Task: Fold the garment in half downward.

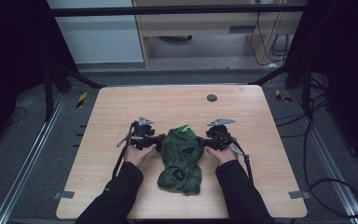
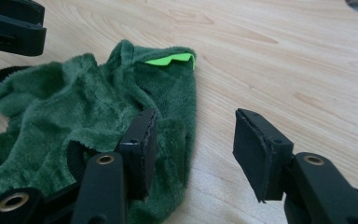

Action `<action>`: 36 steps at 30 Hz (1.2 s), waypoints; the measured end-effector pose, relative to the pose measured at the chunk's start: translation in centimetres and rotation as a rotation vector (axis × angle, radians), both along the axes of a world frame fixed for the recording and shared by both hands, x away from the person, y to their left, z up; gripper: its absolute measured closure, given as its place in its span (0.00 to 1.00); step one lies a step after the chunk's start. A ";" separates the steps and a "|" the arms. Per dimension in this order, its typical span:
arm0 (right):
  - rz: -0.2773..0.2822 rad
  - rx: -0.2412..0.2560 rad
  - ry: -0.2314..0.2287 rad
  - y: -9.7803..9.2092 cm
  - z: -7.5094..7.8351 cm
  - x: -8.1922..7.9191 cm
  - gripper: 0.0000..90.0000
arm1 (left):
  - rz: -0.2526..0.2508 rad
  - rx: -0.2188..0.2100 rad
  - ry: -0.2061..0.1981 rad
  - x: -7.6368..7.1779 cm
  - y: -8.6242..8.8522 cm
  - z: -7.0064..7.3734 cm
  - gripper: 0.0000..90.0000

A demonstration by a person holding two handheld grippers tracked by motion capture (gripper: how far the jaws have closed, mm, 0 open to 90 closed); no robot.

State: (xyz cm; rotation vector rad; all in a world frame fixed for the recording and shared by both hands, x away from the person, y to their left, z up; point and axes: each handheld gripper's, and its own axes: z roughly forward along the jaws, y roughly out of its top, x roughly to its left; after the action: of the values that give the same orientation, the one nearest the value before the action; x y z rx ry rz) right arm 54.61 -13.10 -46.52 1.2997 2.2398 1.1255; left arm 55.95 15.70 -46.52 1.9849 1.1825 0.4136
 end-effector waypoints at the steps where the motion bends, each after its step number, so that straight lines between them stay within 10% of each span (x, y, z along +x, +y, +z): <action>1: 0.003 -0.005 -0.001 0.0 -0.1 0.1 0.55 | -0.001 0.007 0.004 0.1 -0.1 -0.2 0.53; 19: 0.033 -0.053 0.074 1.2 -2.2 0.6 0.63 | -0.027 0.057 0.089 0.9 -1.4 -2.2 0.60; 36: 0.052 -0.033 0.116 1.4 -2.8 0.7 0.84 | -0.046 0.058 0.121 0.7 -2.2 -2.5 0.92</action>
State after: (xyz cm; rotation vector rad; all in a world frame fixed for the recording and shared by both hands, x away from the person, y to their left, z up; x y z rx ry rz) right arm 55.34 -11.71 -49.36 1.3323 2.3777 1.0511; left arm 56.64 13.46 -49.03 2.1079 1.2093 0.3109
